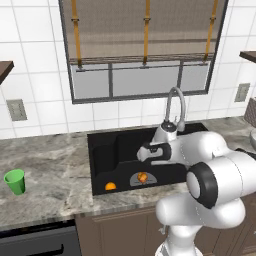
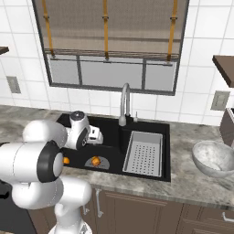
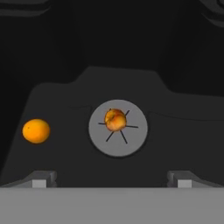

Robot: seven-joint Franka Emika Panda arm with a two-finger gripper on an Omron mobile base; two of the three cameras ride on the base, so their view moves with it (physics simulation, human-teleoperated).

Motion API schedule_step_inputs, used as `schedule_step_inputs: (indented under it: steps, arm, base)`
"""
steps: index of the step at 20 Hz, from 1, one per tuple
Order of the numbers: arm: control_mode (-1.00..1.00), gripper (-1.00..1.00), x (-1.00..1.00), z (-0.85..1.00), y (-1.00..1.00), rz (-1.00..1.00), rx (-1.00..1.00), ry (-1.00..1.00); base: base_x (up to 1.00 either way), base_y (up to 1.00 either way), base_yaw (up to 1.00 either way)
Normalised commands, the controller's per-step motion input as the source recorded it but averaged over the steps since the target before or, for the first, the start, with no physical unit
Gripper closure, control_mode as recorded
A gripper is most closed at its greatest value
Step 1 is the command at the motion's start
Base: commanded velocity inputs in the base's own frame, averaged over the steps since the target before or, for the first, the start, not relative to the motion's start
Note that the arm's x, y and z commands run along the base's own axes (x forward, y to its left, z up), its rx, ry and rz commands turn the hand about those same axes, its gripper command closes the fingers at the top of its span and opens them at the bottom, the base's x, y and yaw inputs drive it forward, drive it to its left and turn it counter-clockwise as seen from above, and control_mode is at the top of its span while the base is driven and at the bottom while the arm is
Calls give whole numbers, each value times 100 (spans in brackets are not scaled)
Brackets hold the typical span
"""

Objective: Remove the peach and orange from the sink. Then move the bowl and cup from the counter to the sink for washing.

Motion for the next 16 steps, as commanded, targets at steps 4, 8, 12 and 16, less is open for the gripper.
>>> schedule_step_inputs:
  steps: [4,8,12,16]
  arm:
    - [-100,-100,9,-17,0,0,0,0]
    - [-100,-100,9,-17,0,0,0,0]
    - [-100,-100,11,-16,0,0,0,0]
    - [-100,-100,13,-15,0,0,0,0]
  base:
    - [0,0,0]
    - [0,0,0]
    - [0,0,0]
    - [0,0,0]
